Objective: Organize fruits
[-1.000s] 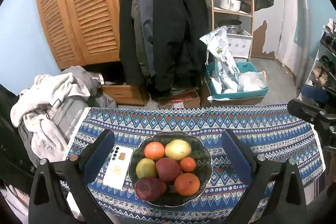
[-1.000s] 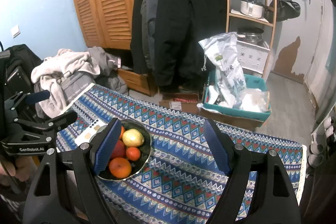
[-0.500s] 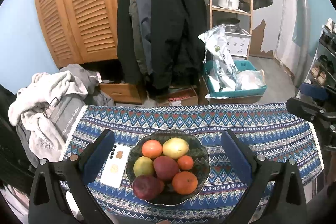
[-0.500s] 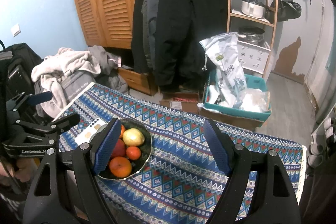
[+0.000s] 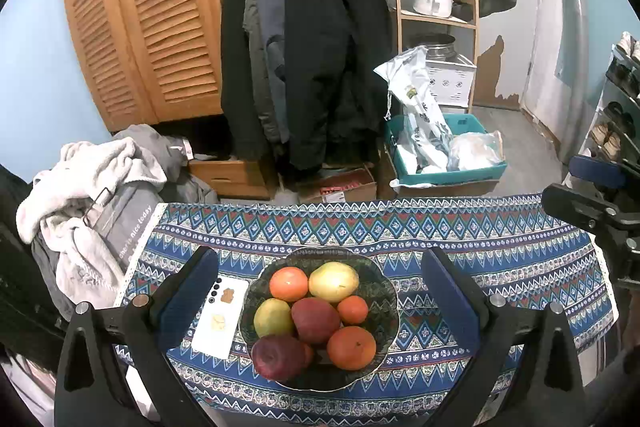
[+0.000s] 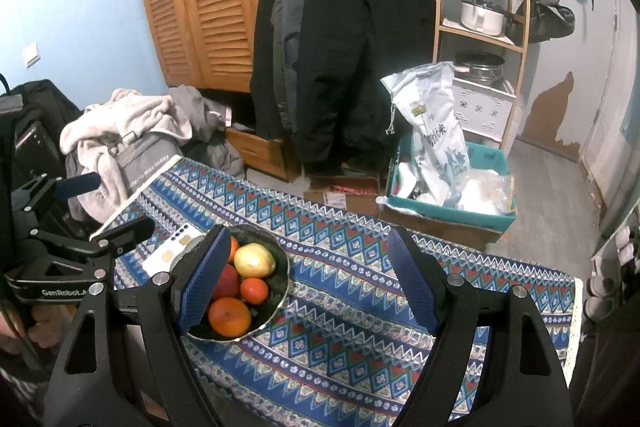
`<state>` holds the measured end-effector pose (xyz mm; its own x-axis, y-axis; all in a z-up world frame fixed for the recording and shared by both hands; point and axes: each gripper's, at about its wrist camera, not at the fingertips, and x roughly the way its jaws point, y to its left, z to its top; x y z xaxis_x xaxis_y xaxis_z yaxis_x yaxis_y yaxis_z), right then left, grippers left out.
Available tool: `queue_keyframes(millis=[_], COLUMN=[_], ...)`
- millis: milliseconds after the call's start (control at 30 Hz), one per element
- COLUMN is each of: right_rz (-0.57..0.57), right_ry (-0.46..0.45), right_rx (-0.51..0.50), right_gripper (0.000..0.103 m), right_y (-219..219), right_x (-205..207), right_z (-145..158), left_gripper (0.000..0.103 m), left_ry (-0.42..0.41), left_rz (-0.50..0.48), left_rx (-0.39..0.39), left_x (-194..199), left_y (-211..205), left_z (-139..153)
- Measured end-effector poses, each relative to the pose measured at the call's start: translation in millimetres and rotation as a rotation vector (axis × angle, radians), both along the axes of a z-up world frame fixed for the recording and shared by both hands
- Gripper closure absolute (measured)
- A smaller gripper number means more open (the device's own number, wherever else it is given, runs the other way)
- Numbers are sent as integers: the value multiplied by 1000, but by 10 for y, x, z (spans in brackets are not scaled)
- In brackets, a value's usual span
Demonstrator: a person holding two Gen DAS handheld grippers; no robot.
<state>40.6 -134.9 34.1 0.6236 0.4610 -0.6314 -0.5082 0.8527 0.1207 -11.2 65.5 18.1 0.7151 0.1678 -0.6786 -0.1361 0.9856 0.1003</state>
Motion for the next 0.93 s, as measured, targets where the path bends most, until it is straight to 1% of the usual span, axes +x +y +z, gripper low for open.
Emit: queue_keyframes(millis=[767, 933], right_rz=[1, 1], right_ry=[-2, -2], right_rx=[-1, -3], right_gripper=[24, 24], right_y=[-1, 0], right_x=[-4, -4], right_z=[3, 7], left_gripper=[1, 1], left_ry=[-9, 0], left_rz=[-4, -5], left_rx=[-10, -7], left_x=[-26, -16], left_y=[-24, -26], left_z=[21, 27])
